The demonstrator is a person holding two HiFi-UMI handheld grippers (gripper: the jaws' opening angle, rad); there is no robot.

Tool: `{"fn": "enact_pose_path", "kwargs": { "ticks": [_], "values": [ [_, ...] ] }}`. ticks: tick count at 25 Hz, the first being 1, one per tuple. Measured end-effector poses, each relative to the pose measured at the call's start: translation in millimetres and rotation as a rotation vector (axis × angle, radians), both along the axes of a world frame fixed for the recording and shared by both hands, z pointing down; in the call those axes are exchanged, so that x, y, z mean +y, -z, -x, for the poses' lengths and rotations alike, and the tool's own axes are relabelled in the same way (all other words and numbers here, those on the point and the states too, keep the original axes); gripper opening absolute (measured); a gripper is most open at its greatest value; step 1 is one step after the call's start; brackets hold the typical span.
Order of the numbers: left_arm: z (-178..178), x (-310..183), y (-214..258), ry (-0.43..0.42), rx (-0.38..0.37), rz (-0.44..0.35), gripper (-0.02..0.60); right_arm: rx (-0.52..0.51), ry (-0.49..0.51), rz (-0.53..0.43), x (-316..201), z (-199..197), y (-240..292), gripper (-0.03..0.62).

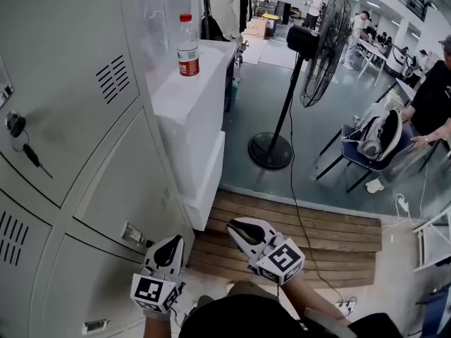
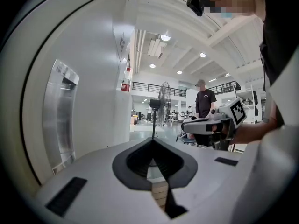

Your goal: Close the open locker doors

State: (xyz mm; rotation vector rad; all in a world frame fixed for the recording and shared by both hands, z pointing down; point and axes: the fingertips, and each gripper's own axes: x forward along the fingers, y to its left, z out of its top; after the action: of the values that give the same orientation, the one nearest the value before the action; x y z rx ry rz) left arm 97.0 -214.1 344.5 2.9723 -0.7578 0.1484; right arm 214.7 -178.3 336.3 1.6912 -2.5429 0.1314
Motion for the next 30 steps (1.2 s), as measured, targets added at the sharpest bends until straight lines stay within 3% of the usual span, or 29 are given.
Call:
{"fn": "enact_pose_path", "kwargs": {
  "ticks": [11, 30],
  "values": [
    [3.5, -0.4, 17.5, 0.012, 0.0, -0.03, 0.008, 0.014, 0.011, -0.026, 9.0, 5.3, 10.4, 0.057],
    [7.9, 6.0, 7.2, 0.03, 0.012, -0.032, 0.008, -0.012, 0.018, -0.024, 12.0, 9.2, 2.4, 0.057]
  ]
}}
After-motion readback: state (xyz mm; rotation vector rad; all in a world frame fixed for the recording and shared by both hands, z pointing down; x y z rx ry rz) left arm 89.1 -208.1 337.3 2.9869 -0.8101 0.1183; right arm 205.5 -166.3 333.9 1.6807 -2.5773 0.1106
